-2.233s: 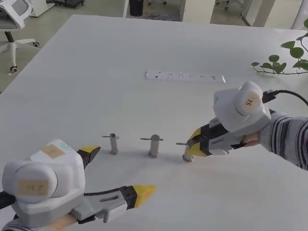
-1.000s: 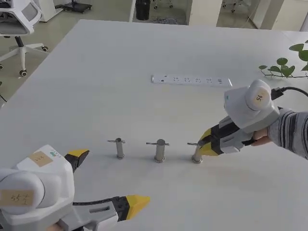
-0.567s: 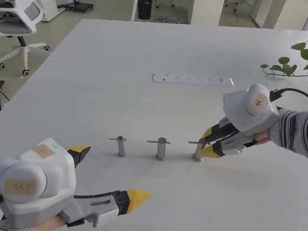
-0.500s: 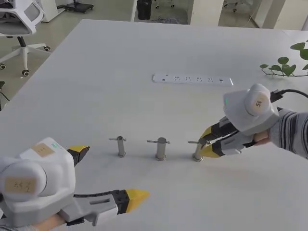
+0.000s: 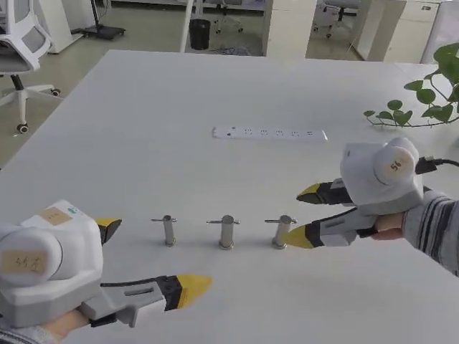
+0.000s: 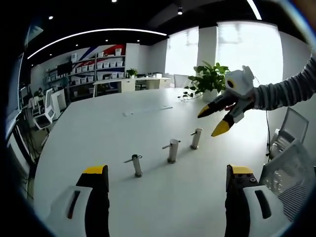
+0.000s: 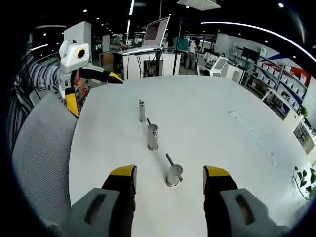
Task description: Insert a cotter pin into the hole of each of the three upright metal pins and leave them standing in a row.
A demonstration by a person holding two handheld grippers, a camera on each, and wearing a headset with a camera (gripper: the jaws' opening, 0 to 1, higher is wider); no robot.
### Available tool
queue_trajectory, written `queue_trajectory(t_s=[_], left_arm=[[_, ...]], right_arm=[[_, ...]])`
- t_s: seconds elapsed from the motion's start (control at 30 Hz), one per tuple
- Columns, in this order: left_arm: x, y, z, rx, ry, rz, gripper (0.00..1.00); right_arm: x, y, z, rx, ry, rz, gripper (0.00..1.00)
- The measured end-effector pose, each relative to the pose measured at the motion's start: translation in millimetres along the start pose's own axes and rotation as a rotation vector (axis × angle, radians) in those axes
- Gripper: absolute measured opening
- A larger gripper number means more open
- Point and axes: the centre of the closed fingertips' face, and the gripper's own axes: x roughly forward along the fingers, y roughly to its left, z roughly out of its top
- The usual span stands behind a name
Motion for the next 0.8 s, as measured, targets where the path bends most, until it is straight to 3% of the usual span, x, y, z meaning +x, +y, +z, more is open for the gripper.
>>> queue_trajectory(t_s=[0.1, 0.17, 0.23, 0.43, 0.5, 0.53, 0.63, 0.8], left_arm=[[-0.4, -0.7, 0.9, -0.005, 0.006, 0.0, 0.99], [-0.8, -1.7, 2.2, -0.003, 0.005, 0.001, 0.99], [-1.5, -2.6, 2.1, -0.014, 0.005, 0.001, 0.99], [-4.5, -3.8, 3.3, -0.017, 0.018, 0.009, 0.99], [-6.2, -4.3, 3.1, -0.019, 0.023, 0.015, 0.99], [-6.8, -4.0, 3.2, -0.02, 0.023, 0.02, 0.99], [-6.9, -2.6, 3.0, -0.036, 0.016, 0.034, 0.99], [-2.3, -3.5, 4.0, -0.032, 0.021, 0.041, 0.99]], right_arm=[[-10.3, 4.7, 5.6, 0.088, -0.047, -0.031, 0.59], [-11.8, 0.7, 2.2, 0.111, -0.049, -0.056, 0.63], [-14.4, 6.6, 0.6, 0.147, -0.05, -0.068, 0.71], [-21.8, 25.8, -1.1, 0.215, -0.057, -0.112, 0.81], [-24.3, 24.8, 1.1, 0.269, -0.095, -0.153, 0.83], [-24.8, 29.5, 4.1, 0.311, -0.128, -0.141, 0.83], [-25.7, 30.3, -0.5, 0.274, -0.121, -0.18, 0.87], [-21.4, 31.4, -1.7, 0.348, -0.144, -0.197, 0.9]])
